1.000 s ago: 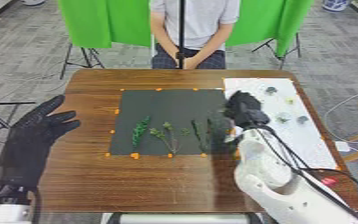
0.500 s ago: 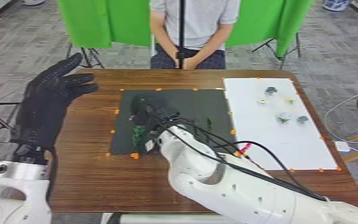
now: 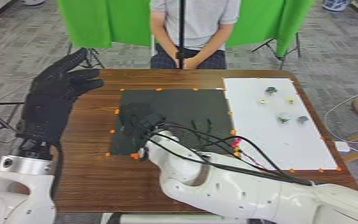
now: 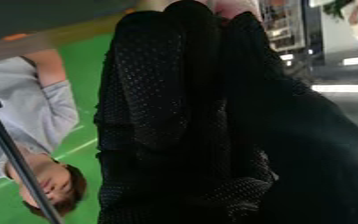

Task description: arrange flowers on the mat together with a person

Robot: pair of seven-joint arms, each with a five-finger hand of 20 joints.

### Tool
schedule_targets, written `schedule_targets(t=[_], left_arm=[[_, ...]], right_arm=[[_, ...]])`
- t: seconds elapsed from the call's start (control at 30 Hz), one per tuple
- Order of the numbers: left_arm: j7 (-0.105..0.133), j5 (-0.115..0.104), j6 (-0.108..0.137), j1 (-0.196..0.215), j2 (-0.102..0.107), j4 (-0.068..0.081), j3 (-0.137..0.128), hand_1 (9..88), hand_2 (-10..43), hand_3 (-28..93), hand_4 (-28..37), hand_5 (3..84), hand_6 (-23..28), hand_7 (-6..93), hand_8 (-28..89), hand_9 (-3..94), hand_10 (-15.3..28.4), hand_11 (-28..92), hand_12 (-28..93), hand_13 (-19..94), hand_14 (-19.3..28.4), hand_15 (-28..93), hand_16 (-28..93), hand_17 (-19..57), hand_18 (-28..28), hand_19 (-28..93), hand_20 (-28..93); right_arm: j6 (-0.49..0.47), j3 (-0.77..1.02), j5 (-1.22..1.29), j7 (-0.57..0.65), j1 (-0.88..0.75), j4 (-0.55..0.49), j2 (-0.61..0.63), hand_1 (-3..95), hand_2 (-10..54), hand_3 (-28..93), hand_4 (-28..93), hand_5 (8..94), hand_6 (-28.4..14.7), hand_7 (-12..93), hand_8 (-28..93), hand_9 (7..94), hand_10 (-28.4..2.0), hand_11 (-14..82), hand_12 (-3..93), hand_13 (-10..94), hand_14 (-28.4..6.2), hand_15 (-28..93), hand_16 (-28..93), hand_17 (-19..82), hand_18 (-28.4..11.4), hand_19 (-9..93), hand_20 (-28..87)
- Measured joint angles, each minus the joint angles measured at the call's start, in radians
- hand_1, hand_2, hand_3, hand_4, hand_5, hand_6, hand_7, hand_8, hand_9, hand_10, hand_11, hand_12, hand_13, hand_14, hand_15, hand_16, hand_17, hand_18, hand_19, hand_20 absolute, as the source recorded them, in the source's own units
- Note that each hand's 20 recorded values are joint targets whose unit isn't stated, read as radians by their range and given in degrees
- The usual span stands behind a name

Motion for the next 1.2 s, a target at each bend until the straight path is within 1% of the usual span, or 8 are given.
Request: schedule_targets(t=[0.1,0.27,0.37,0.47,0.63,0.8,1.0,1.2], left_arm=[[0.0,-0.001,-0.002,-0.004,-0.002,0.004,0.006,21.0,4.3,78,-28.3,35.2,6.8,15.6,-11,38.8,20.5,27,11,28,28.1,55,-10,-7.3,25.4,53,13],[0.0,0.0,-0.003,-0.004,-0.003,0.004,0.007,21.1,4.4,78,-28.3,35.2,6.7,15.8,-11,38.8,20.5,27,11,28,28.1,55,-10,-7.3,25.3,53,13],[0.0,0.0,-0.003,0.001,-0.005,0.004,0.007,21.1,4.3,78,-28.3,35.3,6.8,15.8,-11,38.8,20.5,27,11,28,28.2,55,-10,-7.4,25.3,53,13],[0.001,0.0,-0.003,0.006,-0.008,0.004,0.007,21.2,4.1,78,-28.3,35.3,6.8,15.7,-11,38.8,20.5,28,11,28,28.3,55,-10,-7.4,25.3,53,13],[0.001,0.001,-0.003,0.013,-0.012,0.004,0.006,21.6,3.9,78,-28.3,35.5,7.0,15.8,-11,38.8,20.5,28,11,28,28.2,55,-10,-7.5,25.3,53,13],[-0.001,0.001,-0.003,0.015,-0.016,0.004,0.006,21.9,3.7,78,-28.3,35.5,7.1,15.7,-11,38.7,20.5,28,11,28,28.2,55,-10,-7.6,25.3,53,13],[-0.002,0.001,-0.002,0.018,-0.018,0.004,0.006,22.0,3.6,78,-28.3,35.4,7.0,15.8,-11,38.6,20.6,28,11,28,28.3,55,-10,-7.7,25.2,53,12],[-0.002,0.001,-0.002,0.025,-0.018,0.004,0.005,22.1,3.5,78,-28.3,35.5,7.1,15.8,-11,38.6,20.6,28,11,28,28.3,56,-10,-7.7,25.2,53,12]], right_arm=[[-0.002,-0.027,0.0,0.007,0.018,0.017,-0.004,59.3,-9.5,58,-28,77.8,4.9,18,-2,89.8,-6.0,16.2,36.5,82,-3.7,52,21,34,-13.8,79,1],[-0.021,-0.029,-0.006,0.013,0.027,0.029,-0.01,58.6,-9.5,56,-28,74.2,4.8,18,-3,88.0,-6.3,18.6,34.6,81,-3.9,53,20,34,-14.0,79,2],[-0.037,-0.029,-0.016,0.015,0.028,0.033,-0.014,56.0,-9.5,58,-28,70.7,4.6,18,-4,86.0,-6.9,20.5,33.1,79,-4.2,54,20,33,-14.2,79,2],[-0.066,-0.027,-0.029,0.016,0.028,0.033,-0.016,56.3,-9.5,57,-28,67.0,4.9,17,-6,84.7,-7.0,20.6,33.5,78,-4.4,55,20,31,-13.6,78,2],[-0.138,-0.006,-0.073,0.007,0.018,0.033,-0.019,55.9,-9.5,56,-28,66.7,5.0,17,-8,84.0,-7.3,21.3,33.3,77,-4.5,55,19,31,-13.7,77,2],[-0.158,0.003,-0.094,0.007,0.005,0.033,-0.021,53.5,-9.5,58,-28,65.5,4.8,17,-13,82.1,-8.2,24.6,30.8,76,-4.8,56,18,30,-14.0,77,3],[-0.195,0.028,-0.09,0.006,-0.01,0.033,-0.025,48.2,-9.5,63,-28,64.5,4.2,17,-13,79.6,-9.2,30.8,25.0,75,-5.4,57,18,29,-13.9,76,4],[-0.196,0.027,-0.089,0.003,-0.01,0.031,-0.025,44.3,-9.5,66,-28,64.3,3.8,16,-13,78.7,-9.9,34.5,20.5,75,-5.7,58,18,29,-14.1,75,5]])
